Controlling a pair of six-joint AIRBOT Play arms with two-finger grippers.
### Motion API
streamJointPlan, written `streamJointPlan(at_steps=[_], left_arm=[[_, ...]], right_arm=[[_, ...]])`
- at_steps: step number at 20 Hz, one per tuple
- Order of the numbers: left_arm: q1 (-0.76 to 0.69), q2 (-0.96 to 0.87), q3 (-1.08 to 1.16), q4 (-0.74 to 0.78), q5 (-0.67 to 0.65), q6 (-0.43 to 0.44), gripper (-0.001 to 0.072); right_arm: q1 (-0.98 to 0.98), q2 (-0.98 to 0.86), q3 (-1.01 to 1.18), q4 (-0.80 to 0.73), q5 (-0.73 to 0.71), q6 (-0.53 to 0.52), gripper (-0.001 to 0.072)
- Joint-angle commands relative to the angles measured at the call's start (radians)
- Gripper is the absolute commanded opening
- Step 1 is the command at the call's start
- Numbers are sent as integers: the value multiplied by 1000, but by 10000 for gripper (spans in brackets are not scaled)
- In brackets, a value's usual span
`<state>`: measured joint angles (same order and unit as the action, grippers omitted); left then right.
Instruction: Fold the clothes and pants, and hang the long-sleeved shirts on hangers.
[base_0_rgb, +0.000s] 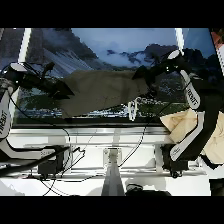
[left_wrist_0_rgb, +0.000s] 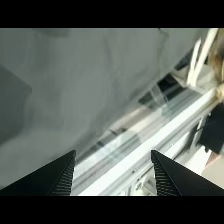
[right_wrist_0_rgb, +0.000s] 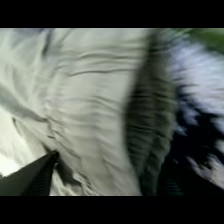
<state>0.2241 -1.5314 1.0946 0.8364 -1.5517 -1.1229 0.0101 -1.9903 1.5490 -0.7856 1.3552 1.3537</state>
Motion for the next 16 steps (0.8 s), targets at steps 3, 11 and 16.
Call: streamJointPlan(at_steps=[3, 11, 16], left_arm=[[0, -70, 0, 0, 123, 15, 560], [13, -63, 307, 1, -15, 83, 9], [13, 41, 544, 2, -6, 83, 8]], right_arm=[[91, -16, 63, 37, -66, -149, 62], [-86, 206, 414, -390, 52, 134, 21], [-314, 476, 443, -591, 153, 374, 20]])
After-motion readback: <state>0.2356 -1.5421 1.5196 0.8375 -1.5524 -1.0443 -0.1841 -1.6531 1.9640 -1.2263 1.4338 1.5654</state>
